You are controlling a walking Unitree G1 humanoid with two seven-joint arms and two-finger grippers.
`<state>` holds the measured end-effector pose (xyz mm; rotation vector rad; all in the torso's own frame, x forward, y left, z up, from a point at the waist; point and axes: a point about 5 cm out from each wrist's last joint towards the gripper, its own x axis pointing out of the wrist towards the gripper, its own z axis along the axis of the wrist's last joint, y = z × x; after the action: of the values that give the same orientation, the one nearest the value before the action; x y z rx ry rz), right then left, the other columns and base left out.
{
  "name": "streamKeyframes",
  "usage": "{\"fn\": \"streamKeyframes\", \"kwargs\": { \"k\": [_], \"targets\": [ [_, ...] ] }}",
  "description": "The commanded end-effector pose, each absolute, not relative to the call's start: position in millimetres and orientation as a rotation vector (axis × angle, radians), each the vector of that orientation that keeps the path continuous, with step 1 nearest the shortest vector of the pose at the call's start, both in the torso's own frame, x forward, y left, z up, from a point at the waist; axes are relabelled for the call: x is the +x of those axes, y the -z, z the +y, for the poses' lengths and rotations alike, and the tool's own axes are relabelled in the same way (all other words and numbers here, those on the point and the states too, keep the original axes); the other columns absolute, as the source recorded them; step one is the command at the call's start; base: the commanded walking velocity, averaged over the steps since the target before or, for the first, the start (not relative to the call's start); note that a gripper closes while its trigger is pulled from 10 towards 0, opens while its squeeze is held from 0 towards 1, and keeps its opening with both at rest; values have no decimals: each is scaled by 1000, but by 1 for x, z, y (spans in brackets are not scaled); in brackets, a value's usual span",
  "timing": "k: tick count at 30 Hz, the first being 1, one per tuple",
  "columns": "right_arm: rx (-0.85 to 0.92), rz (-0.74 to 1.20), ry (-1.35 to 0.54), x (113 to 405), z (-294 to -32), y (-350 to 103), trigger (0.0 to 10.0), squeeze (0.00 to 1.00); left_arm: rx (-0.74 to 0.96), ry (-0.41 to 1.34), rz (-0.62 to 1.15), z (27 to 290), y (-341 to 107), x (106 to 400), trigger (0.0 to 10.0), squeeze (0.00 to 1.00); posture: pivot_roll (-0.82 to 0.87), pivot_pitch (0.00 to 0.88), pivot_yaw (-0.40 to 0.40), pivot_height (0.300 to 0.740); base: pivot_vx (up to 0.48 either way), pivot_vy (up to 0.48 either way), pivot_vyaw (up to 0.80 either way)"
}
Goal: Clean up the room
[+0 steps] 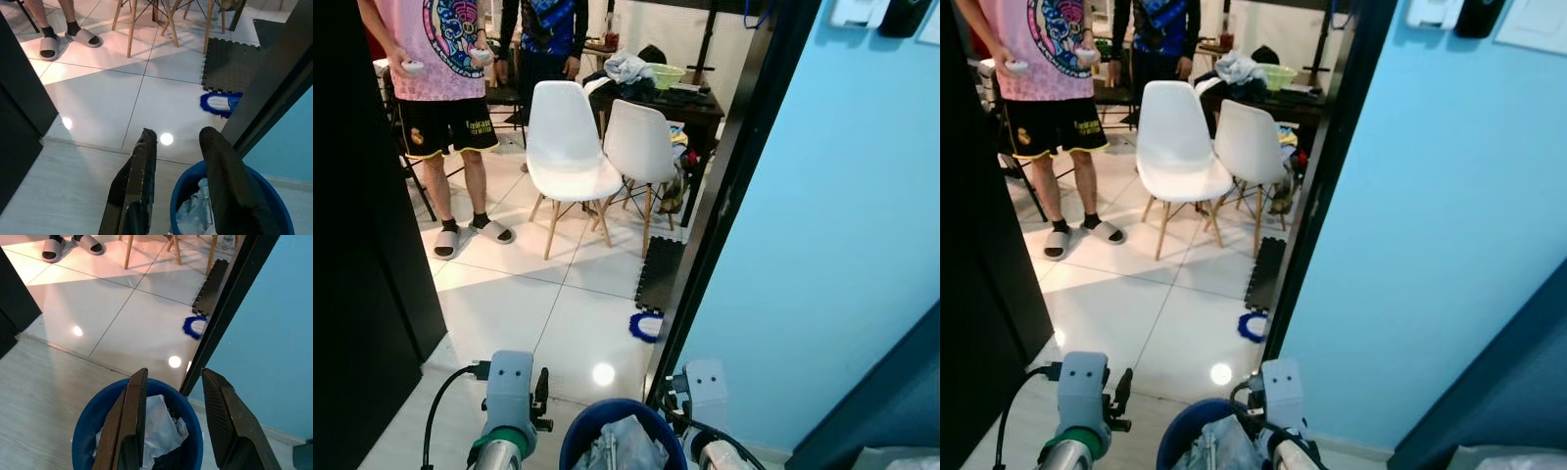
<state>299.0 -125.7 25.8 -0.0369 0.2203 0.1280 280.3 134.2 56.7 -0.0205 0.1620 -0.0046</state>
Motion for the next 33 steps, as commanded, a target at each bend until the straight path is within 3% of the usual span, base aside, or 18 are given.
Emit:
{"fn": "streamKeyframes", "kwargs": {
  "k": [1,33],
  "targets": [
    [-40,236,-120,297,-129,-23,10000,0,-24,12,167,132,-54,279,10000,0,31,22,-46,740,-247,0,0],
    [-39,233,-119,299,-128,-24,10000,0,-23,9,160,133,-55,281,10000,0,33,15,-47,740,-250,0,0]
  ]
}}
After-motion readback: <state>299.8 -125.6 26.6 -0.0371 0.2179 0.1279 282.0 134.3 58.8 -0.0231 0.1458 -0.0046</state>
